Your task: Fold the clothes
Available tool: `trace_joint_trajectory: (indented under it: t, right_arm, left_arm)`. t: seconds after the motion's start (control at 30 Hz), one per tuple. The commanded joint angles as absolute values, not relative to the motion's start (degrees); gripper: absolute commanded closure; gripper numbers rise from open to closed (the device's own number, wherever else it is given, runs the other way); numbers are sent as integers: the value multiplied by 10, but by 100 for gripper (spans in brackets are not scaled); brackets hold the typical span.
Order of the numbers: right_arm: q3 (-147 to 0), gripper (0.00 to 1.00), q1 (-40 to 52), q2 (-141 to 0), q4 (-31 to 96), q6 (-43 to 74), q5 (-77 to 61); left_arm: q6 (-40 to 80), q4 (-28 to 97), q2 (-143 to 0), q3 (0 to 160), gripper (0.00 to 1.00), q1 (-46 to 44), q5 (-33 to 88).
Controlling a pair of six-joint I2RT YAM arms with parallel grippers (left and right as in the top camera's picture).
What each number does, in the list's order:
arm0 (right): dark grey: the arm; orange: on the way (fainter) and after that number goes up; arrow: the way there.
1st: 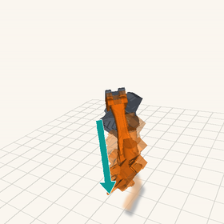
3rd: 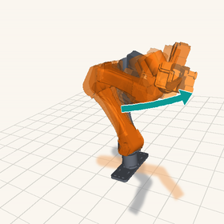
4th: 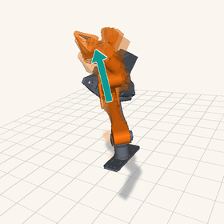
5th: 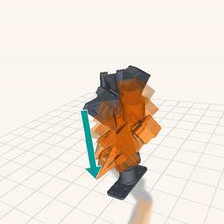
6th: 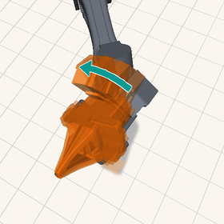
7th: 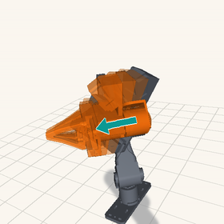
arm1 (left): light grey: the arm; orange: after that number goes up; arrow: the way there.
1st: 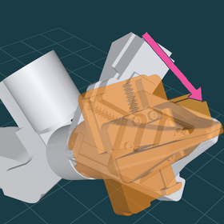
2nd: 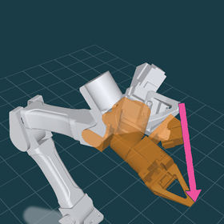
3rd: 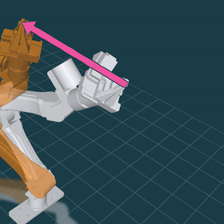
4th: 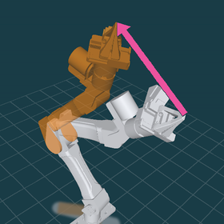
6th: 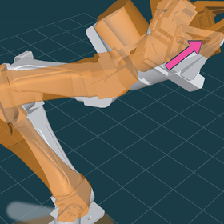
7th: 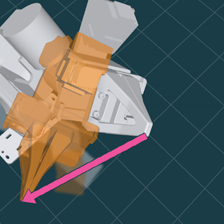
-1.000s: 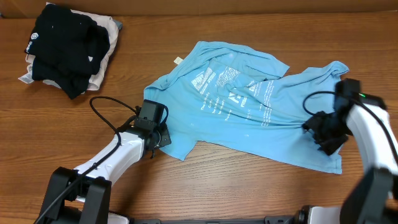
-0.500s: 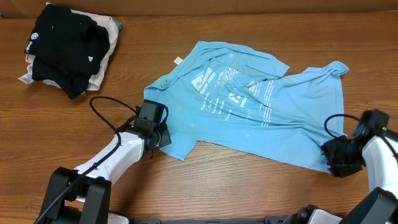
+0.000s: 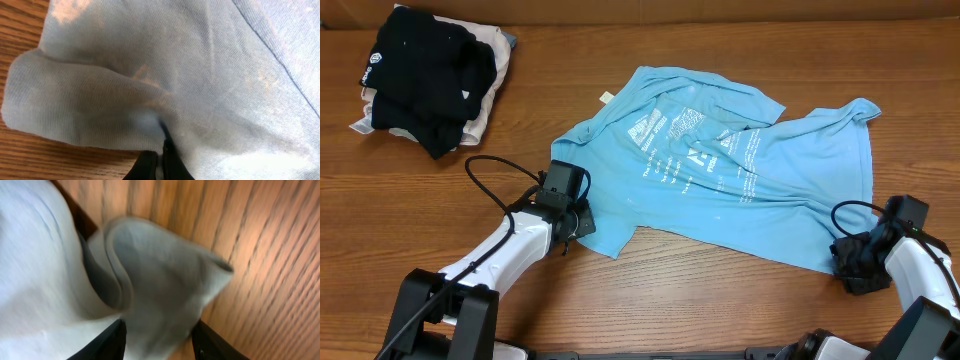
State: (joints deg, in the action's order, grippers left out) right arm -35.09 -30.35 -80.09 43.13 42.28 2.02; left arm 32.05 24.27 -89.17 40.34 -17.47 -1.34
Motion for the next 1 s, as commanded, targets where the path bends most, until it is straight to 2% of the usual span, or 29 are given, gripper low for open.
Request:
trace_joint_trajectory:
  t: [0.0, 0.07, 0.1, 0.13, 0.17, 0.23, 0.5, 0.77, 0.97]
  right_arm:
    - [-336, 54, -306, -804, 409, 438, 58]
    - [-336, 55, -306, -804, 402, 438, 60]
    - [-336, 59, -306, -804, 399, 437, 60]
    - [-336, 68, -306, -804, 399, 437, 60]
    - [-336, 82, -306, -804, 399, 437, 60]
    - [-336, 96, -306, -804, 399, 433, 60]
    - [-355, 96, -306, -804, 427, 415, 33]
    - [-501, 96, -306, -782, 609, 321, -16]
    - [-597, 96, -306, -730, 725, 281, -16]
  left_arm:
    - [322, 259, -907, 392, 96, -172, 2]
    - [322, 259, -907, 392, 96, -172, 2]
    - [322, 259, -907, 392, 96, -172, 2]
    - [322, 259, -907, 392, 96, -172, 2]
    - [322, 259, -907, 392, 96, -172, 2]
    - [322, 261, -907, 392, 96, -172, 2]
    - [284, 287, -906, 412, 96, -172, 2]
    - [232, 537, -905, 644, 96, -172, -66]
    - [173, 643, -905, 818, 96, -172, -66]
